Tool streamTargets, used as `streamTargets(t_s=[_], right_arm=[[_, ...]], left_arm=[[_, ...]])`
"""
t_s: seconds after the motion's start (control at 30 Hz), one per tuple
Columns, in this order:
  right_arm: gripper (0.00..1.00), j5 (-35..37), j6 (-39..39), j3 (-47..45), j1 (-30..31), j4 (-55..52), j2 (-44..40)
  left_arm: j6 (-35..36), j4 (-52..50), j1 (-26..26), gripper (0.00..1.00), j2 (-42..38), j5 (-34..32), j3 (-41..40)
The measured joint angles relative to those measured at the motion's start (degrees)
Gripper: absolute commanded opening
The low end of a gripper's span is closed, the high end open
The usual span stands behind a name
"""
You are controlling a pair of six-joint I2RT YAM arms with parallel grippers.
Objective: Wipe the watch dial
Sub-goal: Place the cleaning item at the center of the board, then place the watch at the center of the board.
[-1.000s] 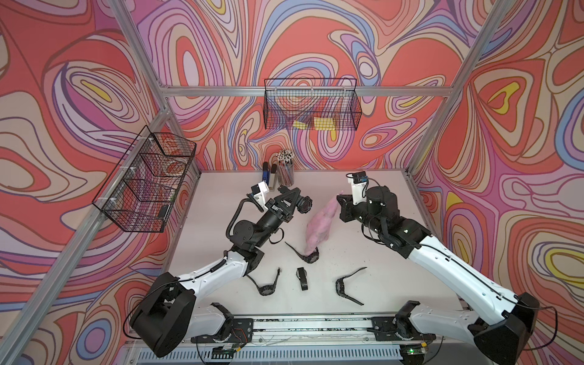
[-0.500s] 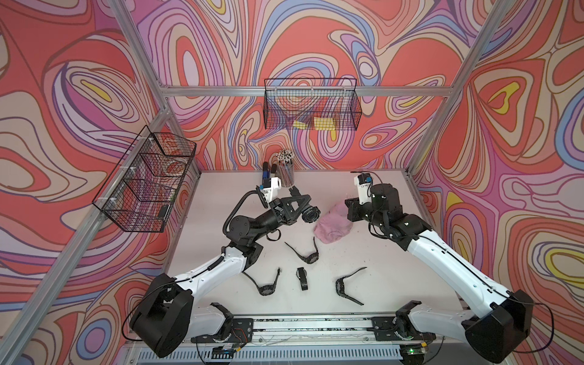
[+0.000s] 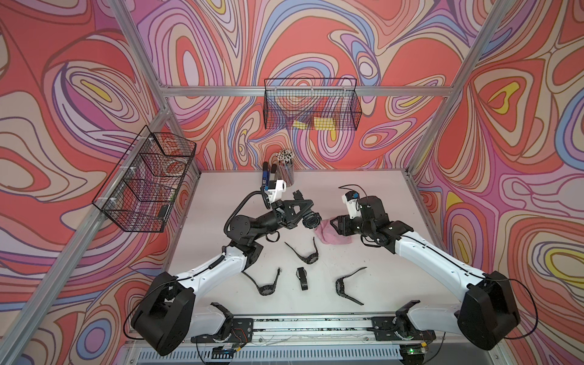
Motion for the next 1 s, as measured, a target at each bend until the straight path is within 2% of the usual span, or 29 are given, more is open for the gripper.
streamTargets(t_s=[0.13, 0.33, 0.47, 0.67, 0.83, 1.0], right_arm=[[0.98, -2.73, -2.99, 0.15, 0.0, 1.03, -5.51], [0.97, -17.31, -10.99, 0.74, 0.0, 3.45, -12.96], [0.97, -26.56, -15.1, 0.98, -0.02, 4.2, -13.62], [0.92, -37.97, -17.07, 1.01, 0.0, 6.36, -11.58], [0.9, -42.07, -17.09, 1.01, 1.2, 9.64, -11.02], [0.84, -42.91, -17.44, 1.03, 3.78, 11.74, -10.12]], left_arm=[[-3.3, -0.09, 0.0, 0.0, 0.37, -2.43, -2.34], [-9.35, 0.0, 0.0, 0.0, 0.37, -5.38, -4.96], [-12.85, -0.07, 0.0, 0.0, 0.37, -5.86, -6.38], [-15.78, 0.0, 0.0, 0.0, 0.37, -6.1, -6.36], [-16.76, 0.04, 0.0, 0.0, 0.85, -6.1, -6.23], [-16.76, -0.02, -0.11, 0.0, 3.13, -6.1, -4.52]])
